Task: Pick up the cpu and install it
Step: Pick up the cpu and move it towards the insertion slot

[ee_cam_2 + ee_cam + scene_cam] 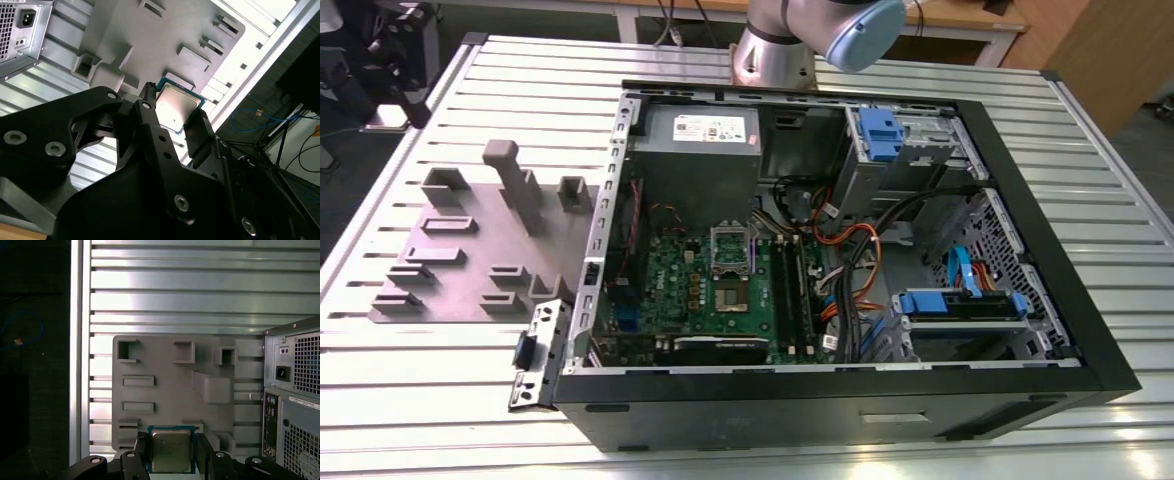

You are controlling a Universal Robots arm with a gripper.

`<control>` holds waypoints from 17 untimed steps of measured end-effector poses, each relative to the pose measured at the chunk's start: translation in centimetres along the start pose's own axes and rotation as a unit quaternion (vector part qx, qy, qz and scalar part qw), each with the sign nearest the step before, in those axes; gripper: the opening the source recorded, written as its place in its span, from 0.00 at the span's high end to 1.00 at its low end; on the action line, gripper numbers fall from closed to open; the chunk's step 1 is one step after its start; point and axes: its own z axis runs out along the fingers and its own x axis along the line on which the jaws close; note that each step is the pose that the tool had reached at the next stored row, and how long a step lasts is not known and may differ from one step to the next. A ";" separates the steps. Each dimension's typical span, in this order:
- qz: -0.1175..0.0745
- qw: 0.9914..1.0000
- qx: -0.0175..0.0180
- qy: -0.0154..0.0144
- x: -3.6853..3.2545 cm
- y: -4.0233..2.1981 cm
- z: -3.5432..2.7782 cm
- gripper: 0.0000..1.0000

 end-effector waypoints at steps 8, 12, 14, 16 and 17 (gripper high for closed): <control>0.000 1.000 0.000 0.000 -0.22 0.00 0.00 0.53; 0.000 1.000 0.000 0.000 -0.31 0.00 0.01 0.53; 0.000 1.000 0.000 0.000 -0.35 0.00 0.01 0.53; 0.000 1.000 0.000 0.000 -0.39 0.00 0.00 0.53; 0.000 1.000 0.000 0.000 -0.41 0.00 0.00 0.53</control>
